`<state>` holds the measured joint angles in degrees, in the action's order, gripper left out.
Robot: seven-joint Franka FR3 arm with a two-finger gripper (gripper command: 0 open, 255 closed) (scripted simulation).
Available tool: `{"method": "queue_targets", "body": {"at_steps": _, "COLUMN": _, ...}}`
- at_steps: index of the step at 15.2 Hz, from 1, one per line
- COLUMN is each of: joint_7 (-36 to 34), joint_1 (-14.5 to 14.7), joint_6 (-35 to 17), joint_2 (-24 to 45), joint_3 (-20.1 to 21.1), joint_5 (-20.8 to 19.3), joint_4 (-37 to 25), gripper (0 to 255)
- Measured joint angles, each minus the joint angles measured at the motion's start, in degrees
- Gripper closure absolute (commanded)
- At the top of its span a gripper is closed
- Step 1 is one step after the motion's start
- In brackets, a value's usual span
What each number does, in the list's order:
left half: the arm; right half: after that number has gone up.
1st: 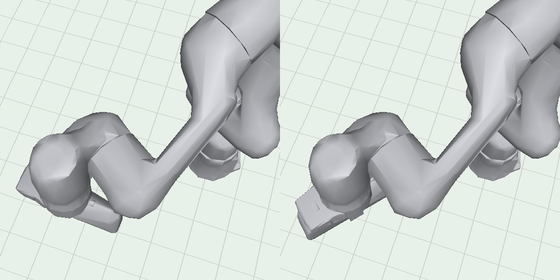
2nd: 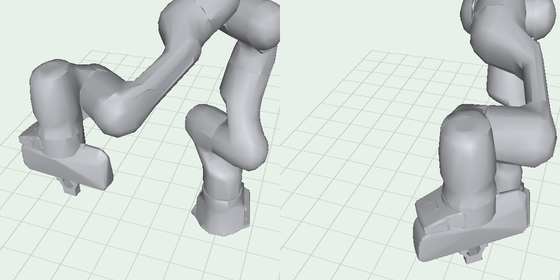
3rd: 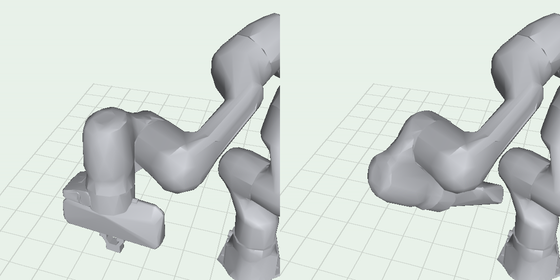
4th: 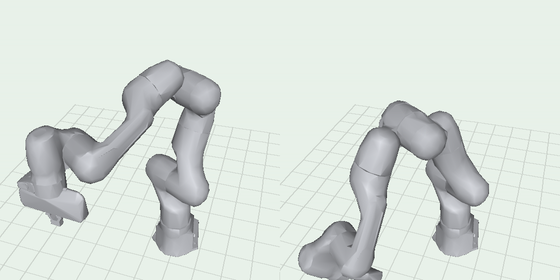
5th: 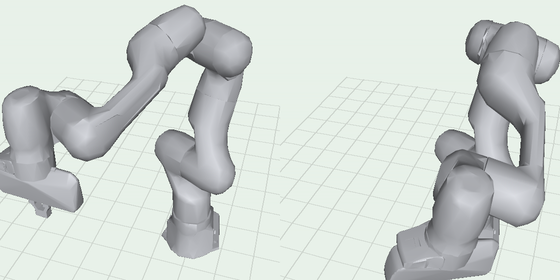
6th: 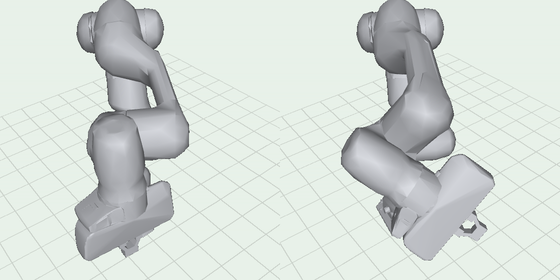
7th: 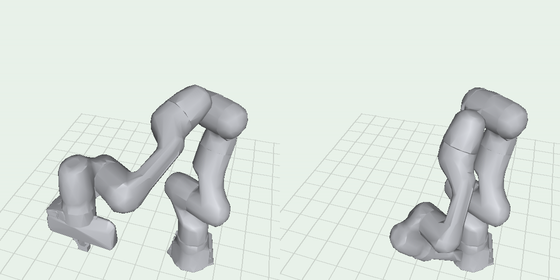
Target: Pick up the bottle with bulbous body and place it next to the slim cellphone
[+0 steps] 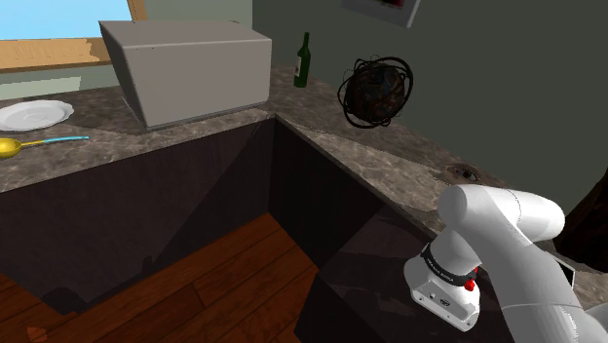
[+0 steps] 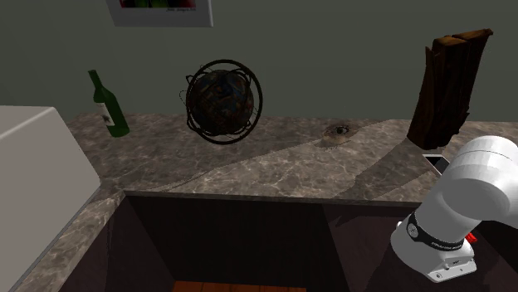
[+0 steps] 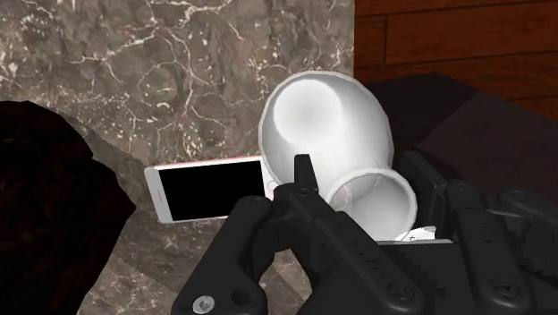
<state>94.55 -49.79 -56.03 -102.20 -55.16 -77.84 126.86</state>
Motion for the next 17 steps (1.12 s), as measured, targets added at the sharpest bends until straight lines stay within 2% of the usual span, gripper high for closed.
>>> {"method": "queue_targets", "body": {"at_steps": 1, "joint_7": 0.0, "joint_1": 0.0, "joint_6": 0.0, "joint_2": 0.0, "joint_3": 0.0, "joint_5": 0.0, "joint_4": 0.0, "gripper": 255}}
{"method": "queue_targets", "body": {"at_steps": 2, "joint_7": 0.0, "joint_1": 0.0, "joint_6": 0.0, "joint_2": 0.0, "joint_3": 0.0, "joint_5": 0.0, "joint_4": 0.0, "gripper": 0}}
{"method": "queue_targets", "body": {"at_steps": 8, "joint_7": 0.0, "joint_1": 0.0, "joint_6": 0.0, "joint_2": 0.0, "joint_3": 0.0, "joint_5": 0.0, "joint_4": 0.0, "gripper": 0}}
{"method": "queue_targets", "body": {"at_steps": 12, "joint_7": -0.5, "joint_1": 2.3, "joint_6": 1.7, "joint_2": 3.9, "joint_3": 3.8, "joint_5": 3.6, "joint_4": -4.2, "gripper": 0}}
{"method": "queue_targets", "body": {"at_steps": 17, "joint_7": -0.5, "joint_1": 2.9, "joint_6": 2.1, "joint_2": 5.0, "joint_3": 4.7, "joint_5": 4.5, "joint_4": -5.4, "gripper": 0}}
